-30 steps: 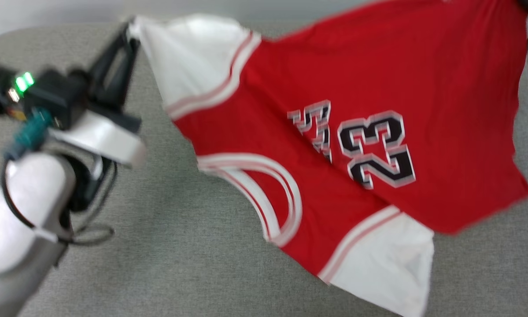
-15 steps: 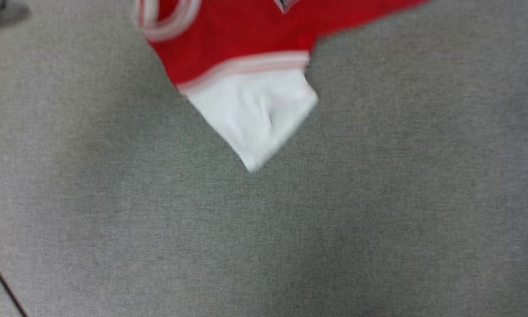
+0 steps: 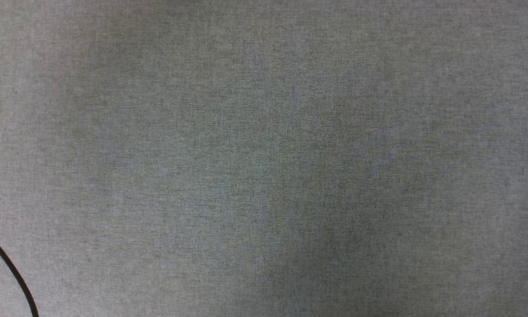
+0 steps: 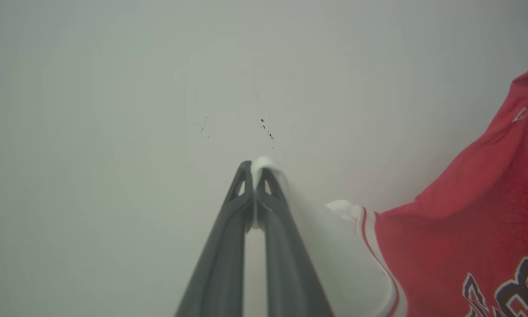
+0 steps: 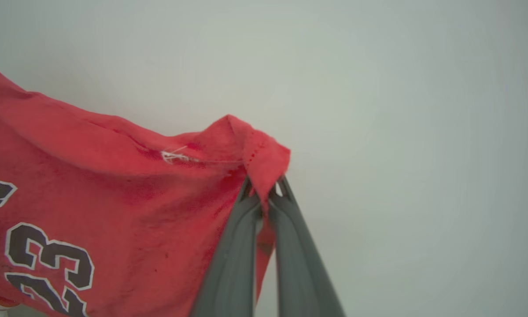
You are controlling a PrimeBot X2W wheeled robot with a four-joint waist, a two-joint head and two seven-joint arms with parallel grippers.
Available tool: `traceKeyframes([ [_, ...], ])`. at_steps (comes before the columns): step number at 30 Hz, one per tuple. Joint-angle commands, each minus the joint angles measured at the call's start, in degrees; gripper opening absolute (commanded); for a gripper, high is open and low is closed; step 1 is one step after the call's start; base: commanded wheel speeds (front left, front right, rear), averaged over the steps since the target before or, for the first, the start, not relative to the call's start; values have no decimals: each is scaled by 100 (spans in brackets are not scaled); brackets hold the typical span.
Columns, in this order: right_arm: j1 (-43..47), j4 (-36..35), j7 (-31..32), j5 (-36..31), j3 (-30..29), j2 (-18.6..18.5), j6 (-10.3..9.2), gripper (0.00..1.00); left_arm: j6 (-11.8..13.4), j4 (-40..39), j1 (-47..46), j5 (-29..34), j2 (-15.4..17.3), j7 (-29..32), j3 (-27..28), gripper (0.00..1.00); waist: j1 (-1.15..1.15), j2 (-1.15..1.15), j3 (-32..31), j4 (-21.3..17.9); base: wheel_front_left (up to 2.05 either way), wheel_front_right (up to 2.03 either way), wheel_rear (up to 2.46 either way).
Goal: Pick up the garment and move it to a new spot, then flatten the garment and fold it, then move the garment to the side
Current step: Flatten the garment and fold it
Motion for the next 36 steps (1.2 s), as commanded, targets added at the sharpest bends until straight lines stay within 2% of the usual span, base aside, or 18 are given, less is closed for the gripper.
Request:
traceKeyframes([
  [1,-94,122,-81,21,75,62,-4,0,43,30,-3,-5,-30,-11,-24,0,-1,0,30,22,0,0,0],
  [10,474,580,-498,336,596,152,-4,0,210,-155,937,-154,24,-105,-129,0,-1,0,4,7,0,0,0],
  [16,1351,781,-916,746,886,301,-4,0,286,-317,1921,-335,63,-57,-296,0,-1,0,-288,-72,0,0,0],
  [21,2249,797,-1216,1111,1152,401,-4,0,365,-269,2898,-539,123,-276,-365,0,-1,0,-641,-146,0,0,0],
  [29,3825,496,-1534,1746,1645,186,-4,0,520,-354,4721,-895,235,-590,-436,0,-1,0,-1378,-206,0,0,0],
  [30,3825,496,-1534,1746,1645,186,-4,0,520,-354,4721,-895,235,-590,-436,0,-1,0,-1378,-206,0,0,0],
  [36,4936,69,-1583,2154,1985,-208,-4,0,675,-733,6101,-1048,322,-672,-612,0,-1,0,-1887,-206,0,0,0],
])
